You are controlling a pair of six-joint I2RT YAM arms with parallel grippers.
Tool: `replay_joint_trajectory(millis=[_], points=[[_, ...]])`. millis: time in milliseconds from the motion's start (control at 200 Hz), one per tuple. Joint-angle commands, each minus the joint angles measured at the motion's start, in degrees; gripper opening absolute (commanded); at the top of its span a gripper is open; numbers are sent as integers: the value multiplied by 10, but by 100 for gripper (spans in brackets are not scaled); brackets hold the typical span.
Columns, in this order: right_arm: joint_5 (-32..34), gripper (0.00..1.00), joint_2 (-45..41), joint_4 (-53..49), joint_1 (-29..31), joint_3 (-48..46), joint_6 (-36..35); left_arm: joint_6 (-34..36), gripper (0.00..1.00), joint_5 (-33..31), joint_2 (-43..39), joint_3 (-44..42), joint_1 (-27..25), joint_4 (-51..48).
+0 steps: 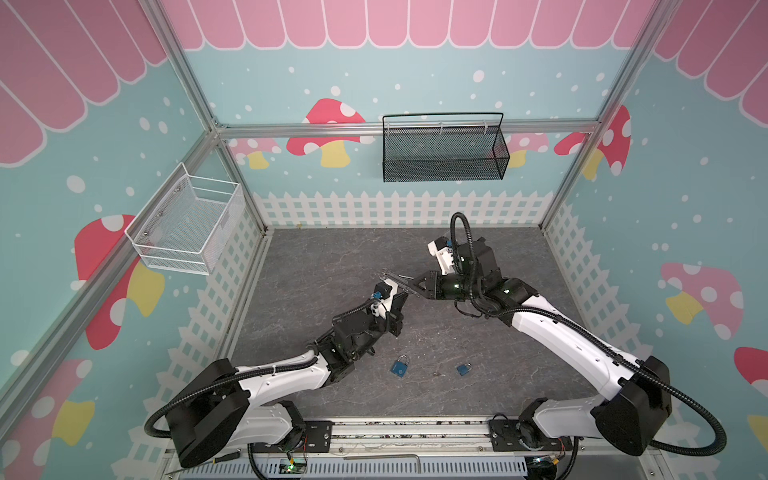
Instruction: Unlock with the key
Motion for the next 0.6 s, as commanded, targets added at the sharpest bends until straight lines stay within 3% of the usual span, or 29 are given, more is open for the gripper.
replay_joint_trajectory(millis=[0,165,235,490,595], points=[[-81,37,-14,74,-14,-19,-46,-30,0,127,-23,39,29,-155],[-176,48,-7,132,-32,-41,-115,-30,0,241,-29,93,66,-266],[-185,55,-11,141,-37,-53,-140,-22,0,276,-31,112,73,-300],[-265,54,-5,177,-63,-96,-164,-16,0,342,-35,146,90,-338],[-268,51,-1,180,-68,-103,-176,-14,0,353,-33,156,93,-346]])
